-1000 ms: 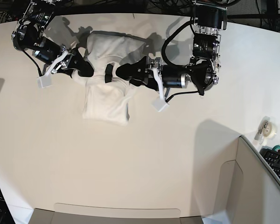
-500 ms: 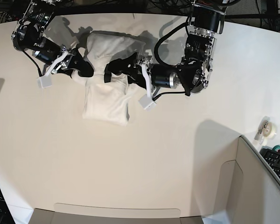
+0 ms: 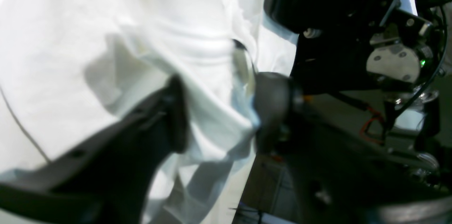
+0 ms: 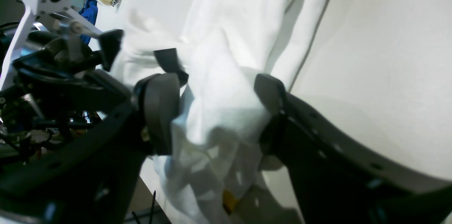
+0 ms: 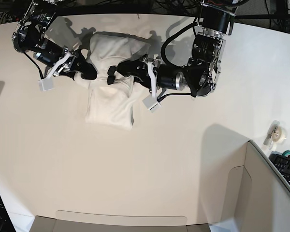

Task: Layout the t-shirt on the table in an organized manner, then fold the t-shirt properly
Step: 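Grasp the folded shirt's edges with both grippers from either side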

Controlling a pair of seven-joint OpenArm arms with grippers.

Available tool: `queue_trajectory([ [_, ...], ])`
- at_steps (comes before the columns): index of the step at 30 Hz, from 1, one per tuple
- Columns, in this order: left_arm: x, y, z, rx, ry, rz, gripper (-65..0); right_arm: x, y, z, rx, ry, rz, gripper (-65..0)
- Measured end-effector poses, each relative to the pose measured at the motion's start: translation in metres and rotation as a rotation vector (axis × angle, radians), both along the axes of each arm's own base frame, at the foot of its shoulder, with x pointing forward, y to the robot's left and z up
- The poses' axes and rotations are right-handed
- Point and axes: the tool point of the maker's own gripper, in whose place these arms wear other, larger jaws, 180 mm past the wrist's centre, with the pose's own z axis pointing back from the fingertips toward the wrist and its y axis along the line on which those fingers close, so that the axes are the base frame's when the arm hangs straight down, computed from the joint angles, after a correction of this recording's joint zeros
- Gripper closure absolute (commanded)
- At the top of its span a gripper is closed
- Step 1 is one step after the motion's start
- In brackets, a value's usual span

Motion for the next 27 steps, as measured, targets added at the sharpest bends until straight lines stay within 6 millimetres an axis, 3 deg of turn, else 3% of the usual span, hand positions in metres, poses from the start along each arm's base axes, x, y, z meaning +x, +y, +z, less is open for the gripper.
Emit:
queue_trajectory([
  [3, 0.0, 0.0, 0.0, 0.002, 0.0, 0.001, -1.6, 0.0, 0.0, 0.0, 0.0, 0.0, 0.0, -31.5],
  [4, 0.001, 0.001, 0.0, 0.001, 0.0, 0.003, 0.0, 0.0, 0.0, 0.0, 0.0, 0.001, 0.0, -31.5],
  [10, 0.001, 0.001, 0.0, 0.002, 0.0, 0.003, 0.0, -0.004, 0.0, -0.001, -0.005, 0.007, 0.002, -31.4],
  [21, 0.001, 0.0, 0.004, -0.002, -0.015, 0.0, 0.0, 0.006, 0.007, 0.064, -0.109, -0.216, 0.039, -31.4],
  [27, 0.004, -0.004, 0.025, -0.023, -0.09, -0.01, 0.0, 0.005, 0.007, 0.064, -0.118, -0.214, 0.04, -31.4],
])
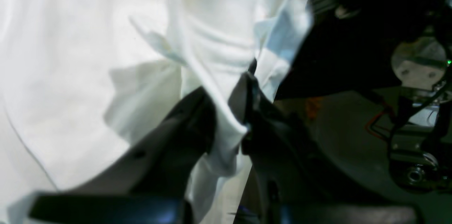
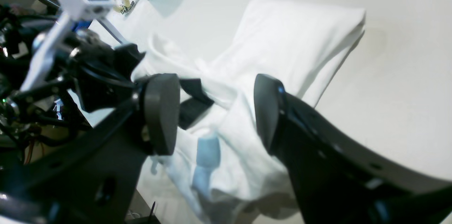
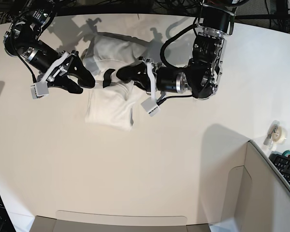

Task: Layout the t-shirt on the table in an organized manner, then fold the t-shirt properly
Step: 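Grasp the folded shirt's edges with both grippers from either side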

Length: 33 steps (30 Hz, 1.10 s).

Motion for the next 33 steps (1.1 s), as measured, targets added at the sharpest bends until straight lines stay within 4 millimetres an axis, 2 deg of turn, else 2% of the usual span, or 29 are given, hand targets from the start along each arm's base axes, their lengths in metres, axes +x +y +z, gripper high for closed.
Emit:
queue_trajectory([
  [4, -0.001, 0.001, -0.002, 0.007, 0.003, 0.0, 0.0, -0.002, -0.001, -0.004, -0.011, 0.015, -0.005, -31.7],
  [8, -0.001, 0.001, -0.002, 0.007, 0.002, 0.001, 0.0, -0.009, -0.007, -0.02, -0.06, 0.071, -0.021, -31.7],
  [12, -0.001, 0.001, -0.002, 0.007, 0.003, 0.001, 0.0, -0.012, -0.007, -0.021, -0.058, 0.078, -0.021, -31.8],
  [14, -0.001, 0.001, -0.002, 0.007, 0.003, 0.001, 0.0, -0.011, -0.008, -0.026, -0.032, 0.093, -0.023, -31.8],
  [19, -0.002, 0.001, -0.003, 0.007, 0.005, 0.001, 0.0, -0.011, -0.011, -0.056, 0.029, 0.193, -0.039, -31.8],
  [25, -0.002, 0.001, -0.003, 0.007, 0.005, 0.001, 0.0, -0.007, -0.01, -0.061, 0.062, 0.205, -0.042, -30.9],
  [27, -0.002, 0.001, -0.003, 0.007, 0.005, 0.001, 0.0, -0.007, -0.01, -0.061, 0.062, 0.205, -0.043, -25.9],
  [32, -0.002, 0.001, -0.003, 0.008, 0.005, 0.001, 0.0, -0.008, -0.01, -0.062, 0.063, 0.209, -0.043, -1.3],
  [33, -0.002, 0.001, -0.003, 0.008, 0.005, 0.001, 0.0, -0.009, -0.01, -0.062, 0.062, 0.211, -0.042, 0.0],
])
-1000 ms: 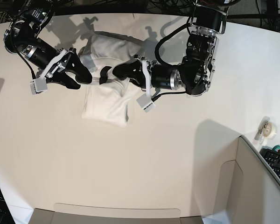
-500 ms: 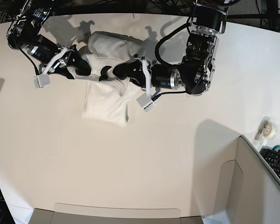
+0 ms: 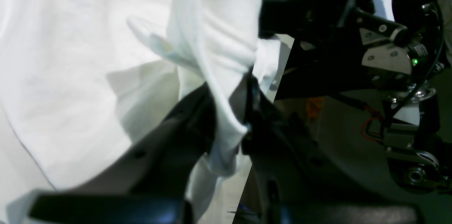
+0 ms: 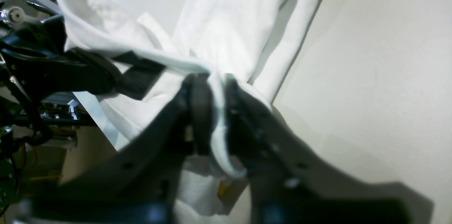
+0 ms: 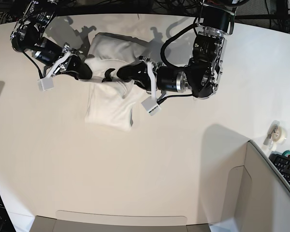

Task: Layout the t-shirt on the table in an organized manner, then fold the t-shirt properly
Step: 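Grasp the folded shirt's edges with both grippers from either side, then lift and press the bundle's sides inward with both grippers to compact it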

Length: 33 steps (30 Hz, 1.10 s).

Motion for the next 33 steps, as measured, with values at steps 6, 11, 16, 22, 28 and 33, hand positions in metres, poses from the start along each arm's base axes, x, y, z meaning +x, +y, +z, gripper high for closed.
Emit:
queue_trajectory([
  [6, 0.0, 0.0, 0.0, 0.0, 0.0, 0.0, 0.0, 0.001, 0.0, 0.001, 0.002, -0.005, -0.001, 0.0],
  [11, 0.001, 0.0, 0.001, 0.0, -0.005, 0.0, 0.0, 0.008, 0.003, 0.013, 0.041, -0.049, 0.005, 0.0],
  [16, 0.009, 0.0, 0.015, -0.004, -0.06, 0.0, 0.0, 0.019, 0.004, 0.025, 0.054, -0.092, 0.004, 0.0],
  [22, 0.018, -0.004, 0.055, -0.033, -0.205, -0.02, 0.0, 0.037, 0.007, 0.056, 0.023, -0.203, 0.014, 0.0],
  [28, 0.023, -0.003, 0.058, -0.023, -0.223, -0.019, 0.0, 0.048, 0.008, 0.068, 0.021, -0.245, 0.013, 0.0],
  [33, 0.034, -0.004, 0.07, -0.03, -0.264, -0.016, 0.0, 0.061, 0.014, 0.083, 0.045, -0.297, 0.011, 0.0],
])
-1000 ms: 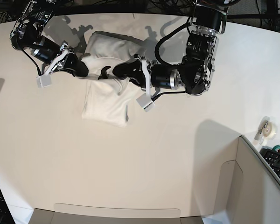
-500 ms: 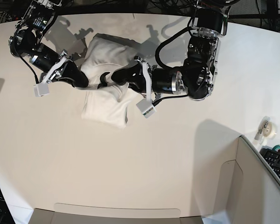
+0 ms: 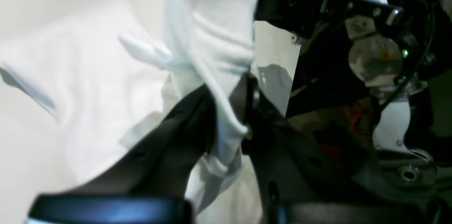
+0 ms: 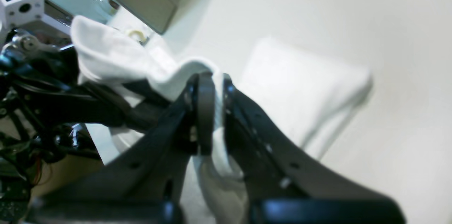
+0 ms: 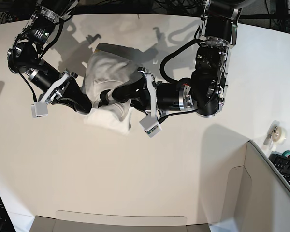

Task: Layout the t-shirt on the table in an organized manner, then fold the t-shirt properly
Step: 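Lift and press the bundle's sides inward with both grippers to compact it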

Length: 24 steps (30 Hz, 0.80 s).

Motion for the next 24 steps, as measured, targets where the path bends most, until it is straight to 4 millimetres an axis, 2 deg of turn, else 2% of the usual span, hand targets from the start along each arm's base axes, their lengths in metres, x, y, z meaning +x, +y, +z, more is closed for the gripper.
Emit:
queue_trajectory([
  [7, 0.017, -0.013, 0.019, -0.052, -0.022, -0.003, 0.0, 0.021, -0.007, 0.009, -0.074, -0.027, -0.03, 0.0],
  [12, 0.039, -0.011, -0.004, -0.069, 0.071, 0.062, 0.0, 0.031, -0.013, 0.002, -0.137, -0.002, -0.063, 0.0],
  [18, 0.069, -0.008, -0.028, -0.093, 0.181, 0.138, 0.0, 0.046, -0.02, -0.022, -0.131, 0.079, -0.088, 0.0],
  [24, 0.077, -0.002, -0.064, -0.084, 0.309, 0.202, 0.0, 0.056, -0.02, -0.039, -0.105, 0.134, -0.095, 0.0],
])
